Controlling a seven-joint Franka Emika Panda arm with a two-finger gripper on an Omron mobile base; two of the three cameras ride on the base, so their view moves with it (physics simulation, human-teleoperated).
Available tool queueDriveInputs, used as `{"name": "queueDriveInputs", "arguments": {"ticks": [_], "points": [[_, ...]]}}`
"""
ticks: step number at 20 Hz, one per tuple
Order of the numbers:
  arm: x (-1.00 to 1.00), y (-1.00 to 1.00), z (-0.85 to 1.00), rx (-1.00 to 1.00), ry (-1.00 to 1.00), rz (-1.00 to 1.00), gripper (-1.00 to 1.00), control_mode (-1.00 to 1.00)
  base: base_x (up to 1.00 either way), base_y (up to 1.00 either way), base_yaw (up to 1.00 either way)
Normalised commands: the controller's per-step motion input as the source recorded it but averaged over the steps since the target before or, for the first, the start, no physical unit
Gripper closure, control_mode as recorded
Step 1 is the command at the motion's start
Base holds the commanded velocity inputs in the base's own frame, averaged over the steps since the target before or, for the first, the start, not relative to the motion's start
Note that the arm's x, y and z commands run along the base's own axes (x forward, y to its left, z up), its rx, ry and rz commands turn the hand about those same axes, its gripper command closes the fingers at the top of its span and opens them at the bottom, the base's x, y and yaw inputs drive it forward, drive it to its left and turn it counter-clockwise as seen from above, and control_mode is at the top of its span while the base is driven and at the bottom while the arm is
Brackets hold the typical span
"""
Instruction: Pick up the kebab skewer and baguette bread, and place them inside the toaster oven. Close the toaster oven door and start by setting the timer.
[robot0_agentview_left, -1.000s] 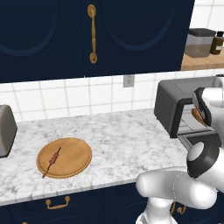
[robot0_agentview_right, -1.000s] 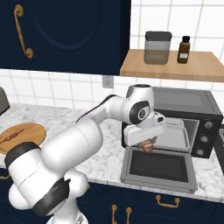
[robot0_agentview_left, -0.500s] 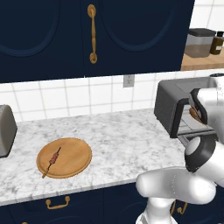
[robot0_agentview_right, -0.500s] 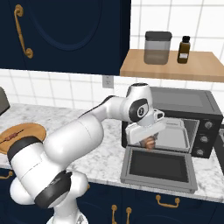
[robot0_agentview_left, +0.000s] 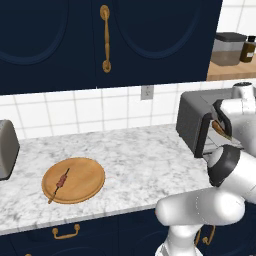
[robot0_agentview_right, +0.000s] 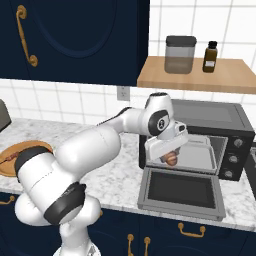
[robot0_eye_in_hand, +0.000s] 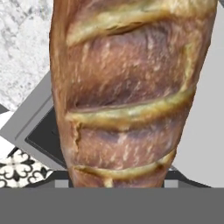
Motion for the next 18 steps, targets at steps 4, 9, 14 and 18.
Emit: {"name": "queueDriveInputs", "arguments": {"ticks": [4, 9, 14, 18], "points": [[0.32, 0.0, -0.06, 0.0, 0.0, 0.0, 1.0, -1.0, 0.0, 0.0, 0.0], [0.22, 0.0, -0.15, 0.0, 0.0, 0.01, -1.0, -1.0, 0.0, 0.0, 0.0], [0.15, 0.0, -0.12, 0.0, 0.0, 0.02, -1.0, -1.0, 0.0, 0.0, 0.0], [0.16, 0.0, -0.08, 0.02, 0.0, 0.02, -1.0, -1.0, 0.0, 0.0, 0.0]]}}
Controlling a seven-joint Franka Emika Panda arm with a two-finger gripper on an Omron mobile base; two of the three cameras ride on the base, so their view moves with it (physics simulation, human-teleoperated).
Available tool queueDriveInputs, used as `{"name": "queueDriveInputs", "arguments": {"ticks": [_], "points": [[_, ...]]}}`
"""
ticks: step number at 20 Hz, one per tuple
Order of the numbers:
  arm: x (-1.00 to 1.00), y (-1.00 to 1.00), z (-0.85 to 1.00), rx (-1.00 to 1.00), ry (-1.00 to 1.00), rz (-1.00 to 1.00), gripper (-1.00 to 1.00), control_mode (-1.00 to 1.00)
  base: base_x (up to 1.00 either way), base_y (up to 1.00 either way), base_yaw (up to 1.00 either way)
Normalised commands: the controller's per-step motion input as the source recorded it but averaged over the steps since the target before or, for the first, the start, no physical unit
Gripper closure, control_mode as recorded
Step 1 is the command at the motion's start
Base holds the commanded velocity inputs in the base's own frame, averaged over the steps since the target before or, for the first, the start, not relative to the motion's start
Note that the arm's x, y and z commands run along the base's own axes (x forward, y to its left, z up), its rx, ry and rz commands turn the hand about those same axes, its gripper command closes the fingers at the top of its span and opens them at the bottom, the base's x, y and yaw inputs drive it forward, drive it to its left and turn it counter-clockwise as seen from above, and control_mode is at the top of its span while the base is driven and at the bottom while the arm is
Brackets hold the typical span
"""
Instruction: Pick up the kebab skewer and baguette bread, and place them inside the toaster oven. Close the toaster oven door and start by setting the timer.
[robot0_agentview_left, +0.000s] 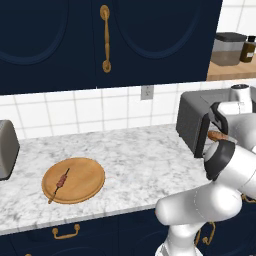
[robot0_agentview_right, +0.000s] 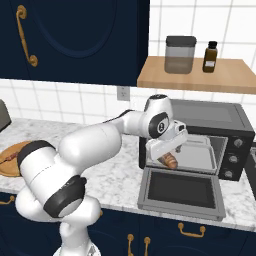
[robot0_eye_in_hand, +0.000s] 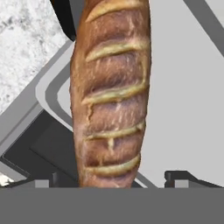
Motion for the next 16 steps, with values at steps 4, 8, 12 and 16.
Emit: {"name": "queueDriveInputs", "arguments": {"ticks": [4, 8, 12, 16], "points": [[0.06, 0.0, 0.06, 0.04, 0.0, 0.01, -1.0, -1.0, 0.0, 0.0, 0.0], [-0.42, -0.02, 0.24, 0.05, 0.0, -0.01, -1.0, -1.0, 0.0, 0.0, 0.0], [-0.58, -0.06, 0.08, 0.09, 0.0, -0.14, -1.0, -1.0, 0.0, 0.0, 0.0], [-0.55, 0.0, 0.09, 0.1, 0.0, -0.22, -1.0, -1.0, 0.0, 0.0, 0.0]]}}
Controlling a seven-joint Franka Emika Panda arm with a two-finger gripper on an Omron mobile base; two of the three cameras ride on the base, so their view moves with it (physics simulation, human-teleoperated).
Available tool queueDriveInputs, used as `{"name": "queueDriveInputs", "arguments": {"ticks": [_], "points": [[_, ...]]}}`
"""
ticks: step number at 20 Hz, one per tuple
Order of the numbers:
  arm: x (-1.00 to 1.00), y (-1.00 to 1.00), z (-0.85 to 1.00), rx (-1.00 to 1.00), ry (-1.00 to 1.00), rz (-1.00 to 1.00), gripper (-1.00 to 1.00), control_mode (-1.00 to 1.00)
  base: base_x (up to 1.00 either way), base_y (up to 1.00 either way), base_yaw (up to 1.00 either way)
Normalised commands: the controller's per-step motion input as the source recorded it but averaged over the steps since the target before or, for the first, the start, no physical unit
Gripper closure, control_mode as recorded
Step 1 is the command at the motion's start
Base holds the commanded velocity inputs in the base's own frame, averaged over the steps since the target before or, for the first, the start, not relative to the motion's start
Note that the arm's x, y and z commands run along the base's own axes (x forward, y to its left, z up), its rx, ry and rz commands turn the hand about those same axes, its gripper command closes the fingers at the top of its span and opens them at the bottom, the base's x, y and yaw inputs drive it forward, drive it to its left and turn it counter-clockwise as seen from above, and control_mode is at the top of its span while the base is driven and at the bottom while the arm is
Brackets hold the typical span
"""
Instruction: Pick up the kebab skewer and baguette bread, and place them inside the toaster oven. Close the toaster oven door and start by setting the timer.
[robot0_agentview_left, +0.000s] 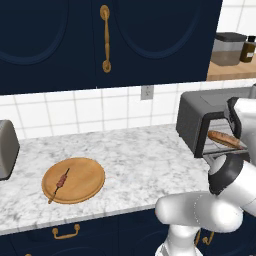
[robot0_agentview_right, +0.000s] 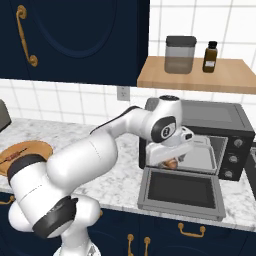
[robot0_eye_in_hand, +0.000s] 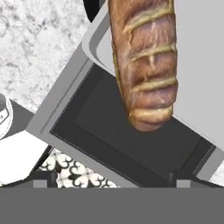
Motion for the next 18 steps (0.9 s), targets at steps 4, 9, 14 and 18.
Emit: {"name": "queueDriveInputs", "arguments": {"ticks": [4, 9, 14, 18], "points": [[-0.58, 0.0, 0.0, 0.07, 0.0, -0.32, -1.0, -1.0, 0.0, 0.0, 0.0], [-0.77, 0.64, 0.0, 0.1, 0.0, -0.39, -1.0, -1.0, 0.0, 0.0, 0.0], [-0.45, 1.0, 0.0, 0.03, 0.0, -0.29, -1.0, -1.0, 0.0, 0.0, 0.0], [0.0, 1.0, 0.0, 0.0, 0.0, -0.2, -1.0, -1.0, 0.0, 0.0, 0.0]]}}
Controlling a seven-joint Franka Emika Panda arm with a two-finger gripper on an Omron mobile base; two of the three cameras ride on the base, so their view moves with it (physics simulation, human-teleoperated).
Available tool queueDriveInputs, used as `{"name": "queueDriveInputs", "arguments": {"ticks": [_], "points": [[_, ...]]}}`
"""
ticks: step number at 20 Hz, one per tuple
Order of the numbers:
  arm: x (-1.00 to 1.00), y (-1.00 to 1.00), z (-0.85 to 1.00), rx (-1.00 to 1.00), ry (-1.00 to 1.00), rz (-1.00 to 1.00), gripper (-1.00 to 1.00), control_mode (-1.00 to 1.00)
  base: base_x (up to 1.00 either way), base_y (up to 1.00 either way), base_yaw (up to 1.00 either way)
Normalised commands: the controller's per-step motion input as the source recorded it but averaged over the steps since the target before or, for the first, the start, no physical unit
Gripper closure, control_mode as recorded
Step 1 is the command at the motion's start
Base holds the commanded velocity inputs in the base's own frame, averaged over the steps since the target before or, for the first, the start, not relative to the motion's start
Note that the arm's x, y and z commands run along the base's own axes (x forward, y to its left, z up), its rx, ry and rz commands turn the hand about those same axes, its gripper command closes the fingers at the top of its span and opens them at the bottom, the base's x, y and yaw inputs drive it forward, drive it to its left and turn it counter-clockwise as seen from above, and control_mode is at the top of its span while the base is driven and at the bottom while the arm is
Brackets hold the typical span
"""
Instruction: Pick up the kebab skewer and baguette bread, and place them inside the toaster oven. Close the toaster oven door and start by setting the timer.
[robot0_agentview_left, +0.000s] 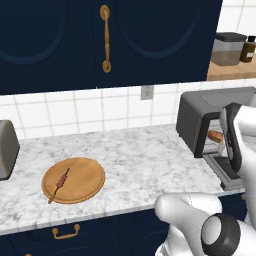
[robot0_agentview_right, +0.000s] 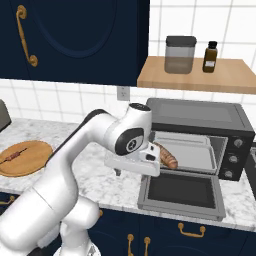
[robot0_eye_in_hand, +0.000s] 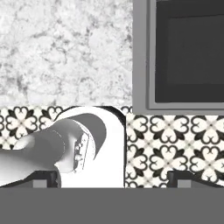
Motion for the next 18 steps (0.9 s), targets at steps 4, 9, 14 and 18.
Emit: {"name": "queueDriveInputs", "arguments": {"ticks": [4, 9, 14, 18], "points": [[0.05, 1.0, 0.0, -0.02, 0.0, -0.17, -1.0, -1.0, 0.0, 0.0, 0.0], [0.29, 1.0, 0.0, -0.03, 0.0, -0.16, -1.0, -1.0, 0.0, 0.0, 0.0], [0.46, 1.0, 0.0, -0.07, 0.0, -0.11, -1.0, -1.0, 0.0, 0.0, 0.0], [0.45, 1.0, -0.02, -0.07, 0.0, -0.07, -1.0, -1.0, 0.0, 0.0, 0.0]]}}
